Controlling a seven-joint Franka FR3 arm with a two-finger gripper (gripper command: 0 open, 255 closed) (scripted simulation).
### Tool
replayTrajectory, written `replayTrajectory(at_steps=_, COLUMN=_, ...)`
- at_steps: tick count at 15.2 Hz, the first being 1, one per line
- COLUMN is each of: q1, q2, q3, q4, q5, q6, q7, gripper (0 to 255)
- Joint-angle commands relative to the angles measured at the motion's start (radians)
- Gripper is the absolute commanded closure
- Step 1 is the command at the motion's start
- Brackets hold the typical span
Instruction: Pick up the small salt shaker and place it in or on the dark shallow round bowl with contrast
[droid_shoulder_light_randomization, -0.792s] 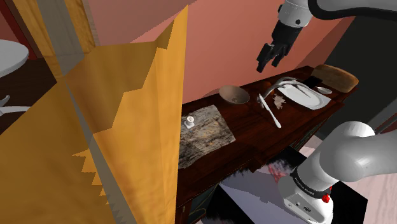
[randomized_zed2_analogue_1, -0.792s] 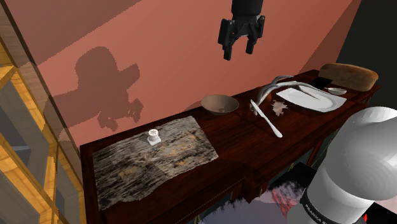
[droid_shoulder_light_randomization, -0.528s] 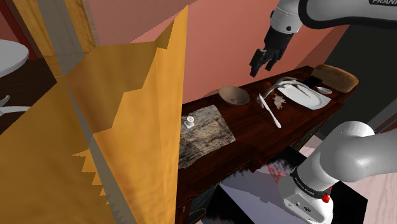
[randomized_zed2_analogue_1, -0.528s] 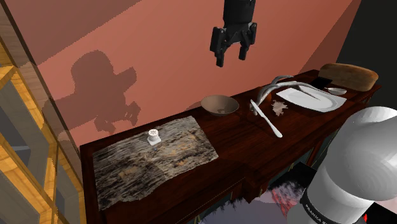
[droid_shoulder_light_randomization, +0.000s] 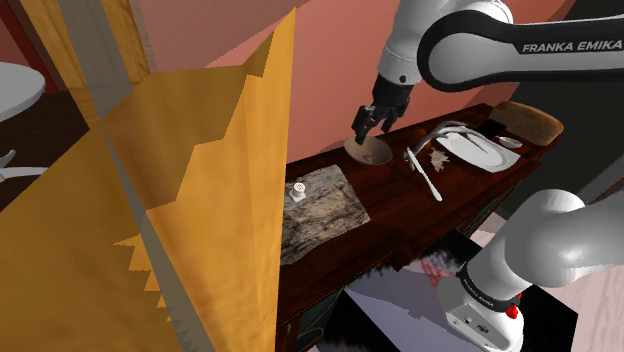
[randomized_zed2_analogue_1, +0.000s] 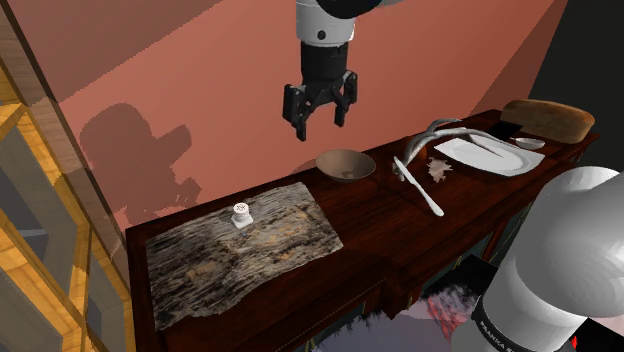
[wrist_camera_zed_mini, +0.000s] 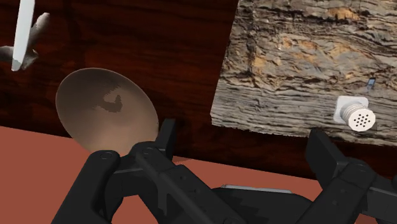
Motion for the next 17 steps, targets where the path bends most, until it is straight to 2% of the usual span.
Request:
replayTrajectory(at_steps=1, q1=0.008, q2=0.042, q3=0.038, q4=-0.007, q5=0.004, q6=0.051, q7=0.042, gripper=0)
replayTrajectory(at_steps=8, q1=0.014, q2=0.238, q3=0.172, q4=0.029, q5=-0.032, q6=0.208, q7=0.203, gripper=0)
replayTrajectory(at_steps=12, q1=0.009, q2=0.375, q3=0.246, q4=0.079, q5=-0.098, q6=0.281, q7=0.315, gripper=0)
replayTrajectory(at_steps=15, q1=0.007, q2=0.489, q3=0.294, q4=0.131, q5=-0.174, q6=0.322, q7=0.413, gripper=0)
replayTrajectory(at_steps=17, q1=0.008, q2=0.506, q3=0.296, q4=0.13, q5=-0.188, q6=0.337, q7=0.425, gripper=0)
